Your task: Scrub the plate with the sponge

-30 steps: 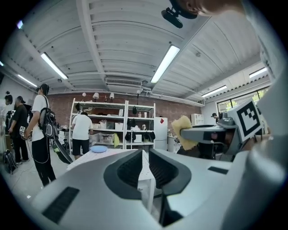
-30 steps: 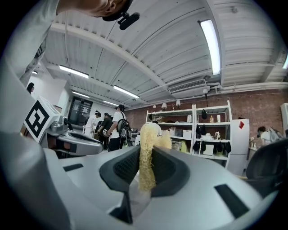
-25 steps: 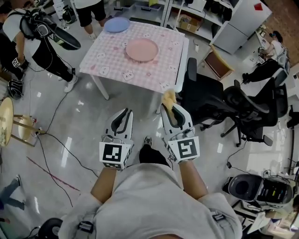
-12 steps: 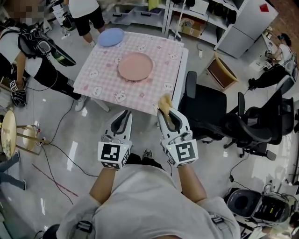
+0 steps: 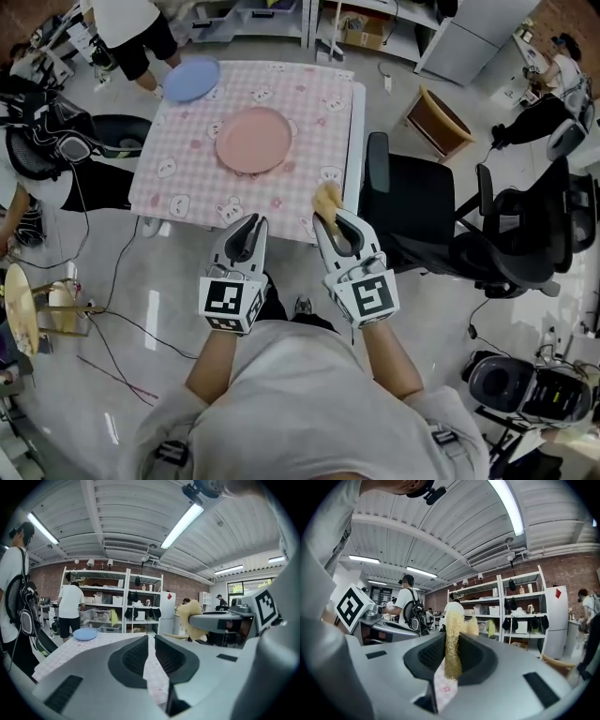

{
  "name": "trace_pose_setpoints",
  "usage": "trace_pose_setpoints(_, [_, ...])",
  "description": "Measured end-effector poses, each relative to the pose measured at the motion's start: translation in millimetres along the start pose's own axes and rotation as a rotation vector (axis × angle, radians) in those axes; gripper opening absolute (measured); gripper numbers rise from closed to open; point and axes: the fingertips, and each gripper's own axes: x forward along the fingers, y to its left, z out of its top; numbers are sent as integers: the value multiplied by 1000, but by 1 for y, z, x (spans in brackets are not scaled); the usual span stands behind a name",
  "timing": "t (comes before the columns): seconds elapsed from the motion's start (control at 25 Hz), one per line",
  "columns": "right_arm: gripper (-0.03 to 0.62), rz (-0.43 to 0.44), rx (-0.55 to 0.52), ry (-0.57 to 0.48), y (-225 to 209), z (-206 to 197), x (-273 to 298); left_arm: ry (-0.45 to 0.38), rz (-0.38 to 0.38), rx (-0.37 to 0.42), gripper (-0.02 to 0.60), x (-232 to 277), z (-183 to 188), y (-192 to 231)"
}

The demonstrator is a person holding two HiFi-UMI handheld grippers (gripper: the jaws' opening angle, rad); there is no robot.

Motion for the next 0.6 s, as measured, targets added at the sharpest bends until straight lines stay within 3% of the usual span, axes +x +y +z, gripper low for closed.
trace_pose_setpoints(0.24, [64, -20, -3, 42, -14, -2, 78, 27, -31, -13, 55, 49, 12, 62])
trace_pose_setpoints(0.44, [66, -38, -4, 101, -7, -17, 140, 108, -87, -77, 55, 77, -4, 124])
trace_pose_setpoints(0.6, [66, -80, 38, 169, -14, -36, 171, 149, -123, -53, 55, 102, -3, 161])
